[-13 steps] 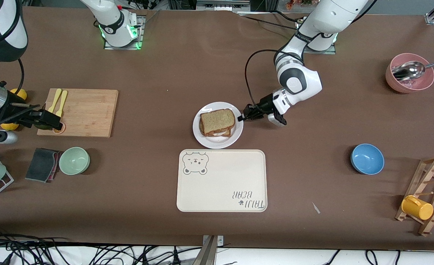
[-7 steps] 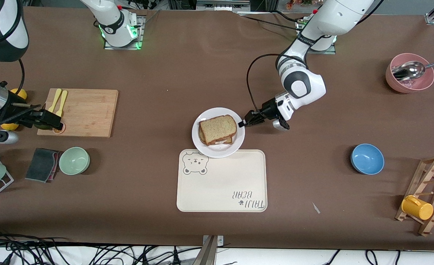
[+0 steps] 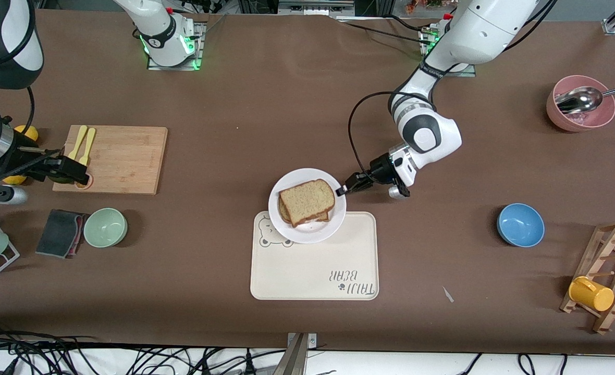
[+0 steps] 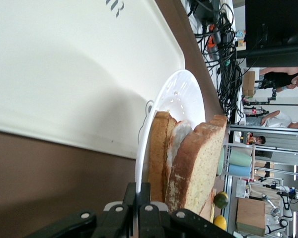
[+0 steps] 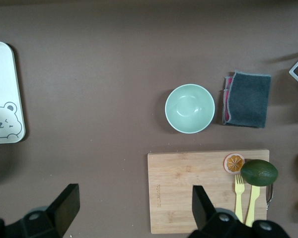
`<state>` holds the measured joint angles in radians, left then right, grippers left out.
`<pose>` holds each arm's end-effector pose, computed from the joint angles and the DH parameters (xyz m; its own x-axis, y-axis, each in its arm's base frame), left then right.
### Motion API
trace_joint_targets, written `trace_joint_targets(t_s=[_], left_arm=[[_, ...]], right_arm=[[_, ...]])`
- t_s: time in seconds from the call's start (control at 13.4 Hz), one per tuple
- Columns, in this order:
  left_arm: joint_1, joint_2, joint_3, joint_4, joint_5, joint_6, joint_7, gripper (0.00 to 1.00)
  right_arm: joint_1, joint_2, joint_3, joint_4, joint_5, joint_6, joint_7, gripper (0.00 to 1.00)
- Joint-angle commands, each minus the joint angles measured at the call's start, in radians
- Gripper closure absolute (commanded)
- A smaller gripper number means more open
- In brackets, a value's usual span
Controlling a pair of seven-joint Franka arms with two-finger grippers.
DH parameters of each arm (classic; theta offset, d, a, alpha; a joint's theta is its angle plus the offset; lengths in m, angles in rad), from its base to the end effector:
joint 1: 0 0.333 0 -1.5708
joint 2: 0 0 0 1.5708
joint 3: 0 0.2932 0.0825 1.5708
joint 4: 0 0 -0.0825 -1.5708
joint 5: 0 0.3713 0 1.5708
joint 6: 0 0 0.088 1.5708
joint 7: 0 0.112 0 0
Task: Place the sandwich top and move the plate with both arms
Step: 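Slide the plate with the left gripper onto the bear tray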
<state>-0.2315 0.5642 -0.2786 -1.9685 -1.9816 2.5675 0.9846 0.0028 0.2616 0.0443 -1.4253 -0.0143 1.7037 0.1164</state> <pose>0.5177 -0.2756 0.1702 0.9203 0.3908 -0.0169 0.1989 -0.4304 0.8805 0.6232 0.0248 0.5234 0.9975 -0.0691 0.0173 -0.0691 -0.9976 0.0007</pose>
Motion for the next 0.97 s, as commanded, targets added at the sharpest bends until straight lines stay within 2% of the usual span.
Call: trace_joint_targets(t_s=[0.0,0.15,0.67,0.9], left_arm=[[0.012,0.039,0.018,0.092,0.123,-0.012,-0.145,1.00],[0.012,0.065,0.033,0.135,0.174,-0.012,-0.193,1.00],[-0.014,0.236,0.070,0.351,0.179,0.002,-0.201,1.00],[-0.031,0.292,0.093,0.434,0.223,0.030,-0.222,1.00]], right_arm=[[0.002,-0.002,0.005,0.000,-0.016,0.005,0.009,0.00],[0.002,-0.001,0.005,0.000,-0.016,0.005,0.009,0.00],[0.002,-0.001,0.005,0.000,-0.018,0.005,0.009,0.00],[0.003,0.001,0.005,0.000,-0.018,0.005,0.009,0.00]])
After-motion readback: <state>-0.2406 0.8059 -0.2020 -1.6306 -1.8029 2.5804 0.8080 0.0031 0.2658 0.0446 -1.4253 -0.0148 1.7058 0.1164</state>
